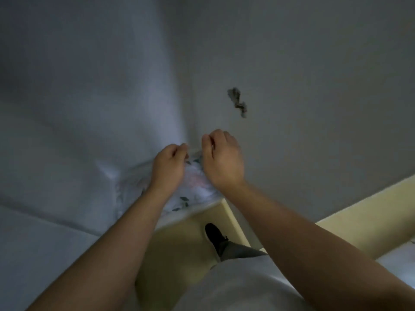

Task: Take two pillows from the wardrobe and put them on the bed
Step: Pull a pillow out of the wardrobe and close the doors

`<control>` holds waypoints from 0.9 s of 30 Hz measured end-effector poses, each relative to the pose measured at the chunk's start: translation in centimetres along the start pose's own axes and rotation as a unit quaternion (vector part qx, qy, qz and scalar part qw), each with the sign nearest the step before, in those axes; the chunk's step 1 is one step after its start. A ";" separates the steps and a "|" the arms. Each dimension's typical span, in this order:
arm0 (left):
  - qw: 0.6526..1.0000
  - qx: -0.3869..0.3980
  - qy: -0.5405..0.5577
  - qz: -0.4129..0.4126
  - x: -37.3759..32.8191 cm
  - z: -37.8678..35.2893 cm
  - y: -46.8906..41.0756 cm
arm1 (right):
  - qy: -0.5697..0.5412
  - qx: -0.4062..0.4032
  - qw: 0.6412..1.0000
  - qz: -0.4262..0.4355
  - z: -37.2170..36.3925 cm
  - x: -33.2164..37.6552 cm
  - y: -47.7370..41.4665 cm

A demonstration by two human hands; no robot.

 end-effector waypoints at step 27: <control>0.902 0.031 0.013 0.431 50.3 -13.5 -11.9 | 0.163 0.558 0.777 -0.242 -47.2 -35.6 16.6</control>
Point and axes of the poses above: each hand's wrist, its own y-axis away from the middle knuckle, its own z-axis out of the back of the hand, x = y × z, the point moved 5 cm from there along -y, towards the middle knuckle
